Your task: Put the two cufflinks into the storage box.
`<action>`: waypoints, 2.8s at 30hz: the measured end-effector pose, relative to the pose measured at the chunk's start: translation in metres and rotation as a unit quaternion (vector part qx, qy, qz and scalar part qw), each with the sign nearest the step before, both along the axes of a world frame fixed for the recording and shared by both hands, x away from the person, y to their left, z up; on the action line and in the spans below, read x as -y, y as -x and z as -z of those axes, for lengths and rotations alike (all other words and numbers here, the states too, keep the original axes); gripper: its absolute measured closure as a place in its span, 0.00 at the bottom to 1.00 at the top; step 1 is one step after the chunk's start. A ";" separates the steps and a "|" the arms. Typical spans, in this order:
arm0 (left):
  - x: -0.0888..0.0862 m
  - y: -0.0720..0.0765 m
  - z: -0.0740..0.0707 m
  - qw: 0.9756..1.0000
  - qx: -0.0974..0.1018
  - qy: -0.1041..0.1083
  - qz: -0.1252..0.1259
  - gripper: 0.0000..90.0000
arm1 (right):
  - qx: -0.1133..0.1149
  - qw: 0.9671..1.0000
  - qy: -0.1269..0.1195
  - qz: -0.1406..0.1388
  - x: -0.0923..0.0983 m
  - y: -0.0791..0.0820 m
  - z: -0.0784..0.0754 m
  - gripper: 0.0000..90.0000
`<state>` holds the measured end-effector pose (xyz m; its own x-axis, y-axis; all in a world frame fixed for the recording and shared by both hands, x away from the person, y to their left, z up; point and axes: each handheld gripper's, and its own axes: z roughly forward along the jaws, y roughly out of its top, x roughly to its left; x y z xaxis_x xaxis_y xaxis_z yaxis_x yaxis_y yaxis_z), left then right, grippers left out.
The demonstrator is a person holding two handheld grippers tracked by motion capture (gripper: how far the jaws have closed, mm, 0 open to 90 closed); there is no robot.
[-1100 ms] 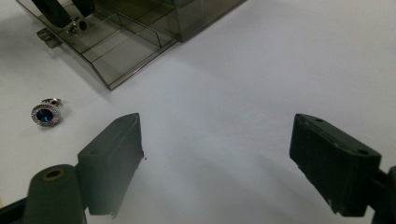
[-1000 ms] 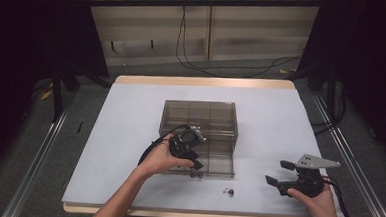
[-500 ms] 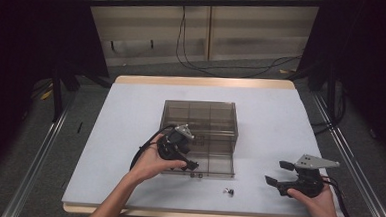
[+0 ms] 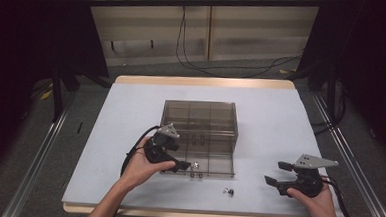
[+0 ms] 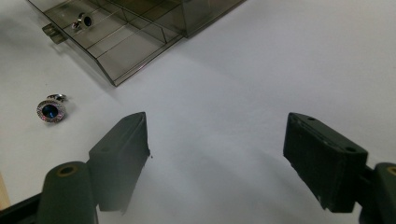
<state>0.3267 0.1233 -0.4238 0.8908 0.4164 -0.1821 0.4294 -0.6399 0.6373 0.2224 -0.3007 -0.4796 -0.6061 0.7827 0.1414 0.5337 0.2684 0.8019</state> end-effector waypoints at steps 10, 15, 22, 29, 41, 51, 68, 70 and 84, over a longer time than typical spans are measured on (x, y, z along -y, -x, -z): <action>-0.027 0.010 0.001 0.999 0.006 0.007 -0.041 0.06 | 0.001 1.000 -0.007 0.000 0.000 0.000 -0.002 0.28; -0.042 0.016 0.001 0.999 0.003 0.024 -0.045 0.04 | 0.006 1.000 -0.007 -0.008 -0.002 0.000 -0.005 0.29; -0.064 0.029 0.007 0.996 0.014 0.038 -0.076 0.04 | 0.001 1.000 -0.005 -0.027 -0.008 0.000 -0.007 0.29; -0.081 0.045 0.014 0.993 0.027 0.043 -0.102 0.06 | -0.007 0.999 -0.013 -0.045 -0.010 -0.002 -0.010 0.36; -0.094 0.061 0.025 0.991 0.028 0.063 -0.114 0.06 | -0.022 0.994 0.021 -0.101 -0.035 -0.005 -0.020 0.47; -0.096 0.065 0.030 0.990 0.036 0.070 -0.119 0.06 | -0.052 0.986 0.055 -0.151 -0.057 -0.006 -0.027 0.52; -0.099 0.064 0.031 0.990 0.044 0.068 -0.120 0.06 | -0.102 0.956 0.125 -0.245 -0.104 -0.022 -0.045 0.58; -0.100 0.064 0.031 0.990 0.045 0.067 -0.119 0.06 | -0.106 0.952 0.134 -0.253 -0.108 -0.023 -0.045 0.60; -0.100 0.064 0.031 0.990 0.045 0.066 -0.117 0.06 | -0.163 0.928 0.189 -0.277 -0.133 -0.026 -0.040 0.72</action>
